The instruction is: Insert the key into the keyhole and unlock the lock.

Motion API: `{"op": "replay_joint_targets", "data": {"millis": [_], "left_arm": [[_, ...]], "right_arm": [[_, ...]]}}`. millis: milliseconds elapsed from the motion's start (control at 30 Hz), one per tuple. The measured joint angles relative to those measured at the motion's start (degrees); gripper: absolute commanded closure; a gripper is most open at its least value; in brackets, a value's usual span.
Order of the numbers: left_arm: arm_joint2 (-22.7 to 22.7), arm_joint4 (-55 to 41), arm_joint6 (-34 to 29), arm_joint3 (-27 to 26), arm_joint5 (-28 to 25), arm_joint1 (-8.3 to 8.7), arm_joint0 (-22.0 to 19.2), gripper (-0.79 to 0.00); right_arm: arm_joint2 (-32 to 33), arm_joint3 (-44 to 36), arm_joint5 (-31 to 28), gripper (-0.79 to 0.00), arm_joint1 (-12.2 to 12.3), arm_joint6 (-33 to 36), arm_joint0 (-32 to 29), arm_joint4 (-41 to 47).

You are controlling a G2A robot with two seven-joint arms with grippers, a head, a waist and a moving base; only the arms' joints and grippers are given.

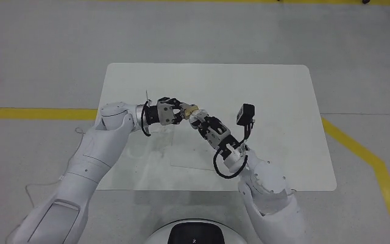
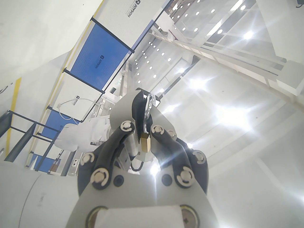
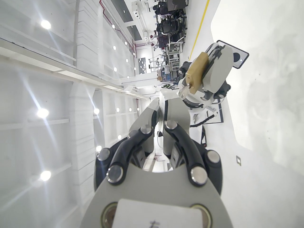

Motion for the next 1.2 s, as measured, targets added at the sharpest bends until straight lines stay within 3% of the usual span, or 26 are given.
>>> {"op": "replay_joint_targets", "data": {"millis": [267,500,1200], "left_arm": [[1.52,-0.23,-1.55,2.78,-0.11,-0.55,-1.83,0.0],[2.1,0.15,-2.47,3.92,-0.68,-0.72,-2.56,0.0],[2.46,-0.23,-3.13,5.18,-1.37,-0.98,-3.14,0.0]], "right_arm": [[-2.54,-1.07,-3.68,0.0,0.16,-3.92,-1.43,-5.79],[-5.07,1.7,-2.09,0.0,-0.08,-8.37,-0.06,-11.1],[-5.76,2.34,1.04,0.0,-0.6,-11.97,1.1,-11.28]]}}
